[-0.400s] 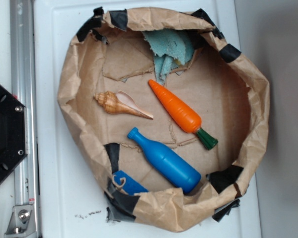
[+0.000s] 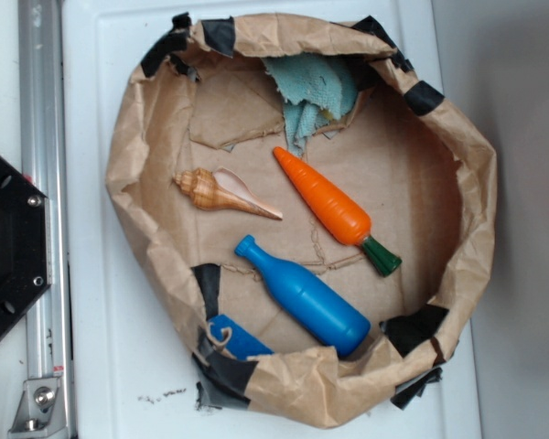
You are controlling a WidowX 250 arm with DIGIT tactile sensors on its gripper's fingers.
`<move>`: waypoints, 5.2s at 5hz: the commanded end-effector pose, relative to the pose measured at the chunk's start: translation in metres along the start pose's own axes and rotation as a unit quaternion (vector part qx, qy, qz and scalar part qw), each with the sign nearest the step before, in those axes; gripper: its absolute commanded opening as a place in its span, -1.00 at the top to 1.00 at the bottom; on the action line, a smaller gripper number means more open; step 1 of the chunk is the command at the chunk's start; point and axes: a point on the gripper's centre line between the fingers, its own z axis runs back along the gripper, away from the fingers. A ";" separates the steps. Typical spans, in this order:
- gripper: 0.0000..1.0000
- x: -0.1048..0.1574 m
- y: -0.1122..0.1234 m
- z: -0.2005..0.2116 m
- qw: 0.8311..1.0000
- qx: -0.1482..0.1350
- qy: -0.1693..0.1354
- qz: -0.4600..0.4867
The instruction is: Grab the blue cloth.
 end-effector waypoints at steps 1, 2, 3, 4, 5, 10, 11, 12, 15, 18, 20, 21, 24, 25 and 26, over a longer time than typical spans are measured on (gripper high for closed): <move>-1.00 0.093 0.021 -0.077 0.984 0.009 -0.102 0.144; -1.00 0.114 0.039 -0.095 0.955 0.050 -0.167 0.238; -1.00 0.129 0.066 -0.123 0.932 0.051 -0.178 0.312; -1.00 0.141 0.074 -0.154 0.918 0.084 -0.162 0.353; -1.00 0.150 0.092 -0.181 0.914 0.097 -0.151 0.363; 1.00 0.176 0.107 -0.215 0.949 0.078 -0.124 0.278; 1.00 0.162 0.107 -0.210 0.948 0.076 -0.125 0.282; -1.00 0.136 0.100 -0.190 0.947 0.046 -0.136 0.286; -1.00 0.135 0.131 -0.215 0.928 0.096 -0.091 0.349; -1.00 0.142 0.137 -0.207 0.927 0.111 -0.103 0.342; 1.00 0.154 0.127 -0.204 0.935 0.088 -0.116 0.324; 1.00 0.152 0.127 -0.207 0.936 0.090 -0.113 0.321; 1.00 0.157 0.110 -0.202 0.950 0.066 -0.117 0.282; 1.00 0.171 0.057 -0.155 0.981 0.014 -0.093 0.171; 1.00 0.161 0.010 -0.108 0.995 0.014 -0.038 0.085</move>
